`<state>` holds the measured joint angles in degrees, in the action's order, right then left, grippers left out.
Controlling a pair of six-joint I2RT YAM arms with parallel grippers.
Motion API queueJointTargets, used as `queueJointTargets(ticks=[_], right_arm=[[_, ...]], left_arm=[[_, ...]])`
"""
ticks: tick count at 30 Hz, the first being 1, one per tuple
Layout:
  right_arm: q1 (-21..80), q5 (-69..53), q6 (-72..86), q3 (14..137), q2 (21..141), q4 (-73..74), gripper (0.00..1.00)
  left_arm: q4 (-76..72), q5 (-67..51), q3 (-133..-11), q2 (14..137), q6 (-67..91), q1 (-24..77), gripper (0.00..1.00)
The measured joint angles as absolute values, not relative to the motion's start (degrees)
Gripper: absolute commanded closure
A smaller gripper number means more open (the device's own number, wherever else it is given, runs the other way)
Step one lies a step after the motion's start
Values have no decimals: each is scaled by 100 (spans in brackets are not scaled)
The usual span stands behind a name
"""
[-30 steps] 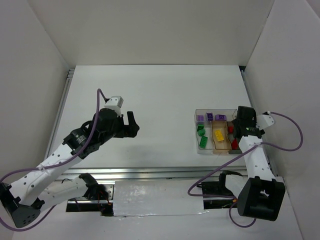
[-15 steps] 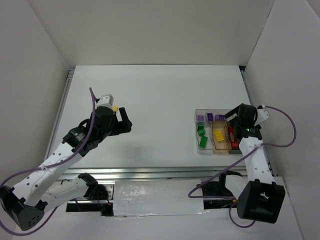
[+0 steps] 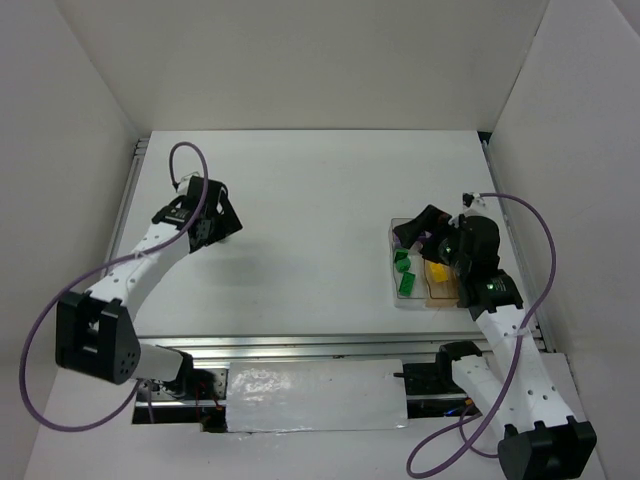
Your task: Sort the legos into containers by color
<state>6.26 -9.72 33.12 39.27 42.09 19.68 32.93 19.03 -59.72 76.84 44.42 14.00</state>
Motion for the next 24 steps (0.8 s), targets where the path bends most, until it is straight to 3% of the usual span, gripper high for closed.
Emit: queueJointTargets(ticks=[9, 21, 22, 24], right_arm=[[727, -1868, 3105, 3922, 4119, 1813, 0], [740, -2381, 2906, 3793, 3911, 1669, 0], [740, -2397, 2897, 3789, 3909, 1673, 0], [746, -2425, 2884, 3785, 3881, 1669, 0]], left_arm=[[2773, 1798, -7417, 9697, 3409, 1129, 1], [2379, 1155, -7422, 10853, 2849, 646, 4], [2362, 1125, -7419, 10879, 2856, 646, 6], [2351, 1114, -7422, 10975, 2840, 646, 40]])
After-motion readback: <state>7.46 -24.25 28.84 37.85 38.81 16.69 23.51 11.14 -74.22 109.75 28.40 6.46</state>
